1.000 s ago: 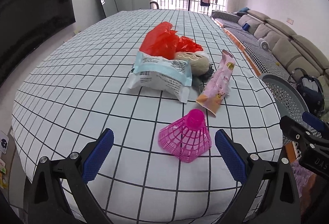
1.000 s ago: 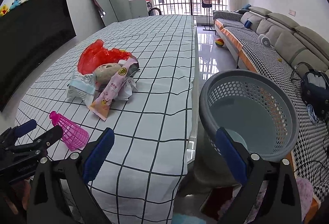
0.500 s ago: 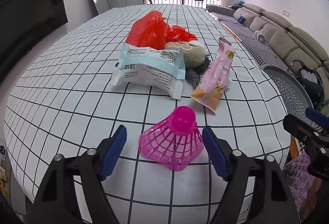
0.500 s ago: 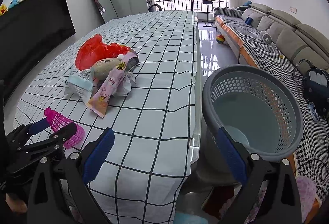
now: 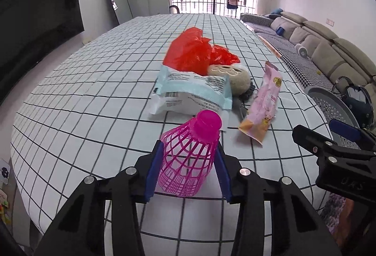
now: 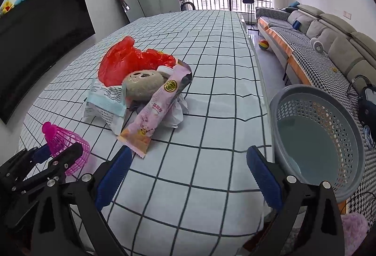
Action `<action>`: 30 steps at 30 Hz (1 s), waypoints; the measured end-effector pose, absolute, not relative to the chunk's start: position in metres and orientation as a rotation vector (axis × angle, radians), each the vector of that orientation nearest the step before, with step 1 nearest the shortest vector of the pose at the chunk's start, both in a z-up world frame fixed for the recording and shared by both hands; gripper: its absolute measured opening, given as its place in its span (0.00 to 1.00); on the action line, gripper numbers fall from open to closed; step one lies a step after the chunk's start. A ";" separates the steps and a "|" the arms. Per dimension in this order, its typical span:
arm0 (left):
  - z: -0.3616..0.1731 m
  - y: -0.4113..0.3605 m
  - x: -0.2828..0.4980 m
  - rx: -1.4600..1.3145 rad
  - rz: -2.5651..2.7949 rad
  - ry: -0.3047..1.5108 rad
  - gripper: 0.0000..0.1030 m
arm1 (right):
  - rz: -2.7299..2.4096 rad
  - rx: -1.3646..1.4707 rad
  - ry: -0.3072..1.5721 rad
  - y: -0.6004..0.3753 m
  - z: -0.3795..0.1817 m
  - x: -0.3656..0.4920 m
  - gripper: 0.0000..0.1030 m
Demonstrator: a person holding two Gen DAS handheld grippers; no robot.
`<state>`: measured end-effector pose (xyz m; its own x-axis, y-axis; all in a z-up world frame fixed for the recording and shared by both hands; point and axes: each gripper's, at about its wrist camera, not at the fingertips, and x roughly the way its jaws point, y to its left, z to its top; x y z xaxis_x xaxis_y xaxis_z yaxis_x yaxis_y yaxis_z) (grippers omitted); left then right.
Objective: Collect trash
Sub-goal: 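Grasp the pink shuttlecock with the left gripper while the right gripper grasps the pink wrapper, then carry shuttlecock and wrapper to the grey basket and open both grippers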
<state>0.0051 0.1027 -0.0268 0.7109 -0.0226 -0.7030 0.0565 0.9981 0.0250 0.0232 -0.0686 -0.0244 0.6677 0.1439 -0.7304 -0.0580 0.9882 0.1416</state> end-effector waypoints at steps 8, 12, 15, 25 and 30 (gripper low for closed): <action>-0.023 0.128 0.013 0.050 0.001 0.750 0.41 | 0.091 0.135 0.854 -0.043 -0.030 0.058 0.88; -0.022 0.135 0.014 0.035 -0.003 0.741 0.41 | 0.069 0.129 0.887 -0.036 -0.037 0.070 0.69; -0.023 0.137 0.015 0.030 -0.005 0.739 0.41 | 0.065 0.138 0.909 -0.033 -0.042 0.077 0.65; -0.026 0.139 0.016 0.020 -0.013 0.750 0.41 | 0.089 0.102 0.928 -0.024 -0.044 0.078 0.31; -0.026 0.133 0.016 0.028 -0.021 0.756 0.41 | 0.108 0.072 0.895 -0.022 -0.035 0.066 0.27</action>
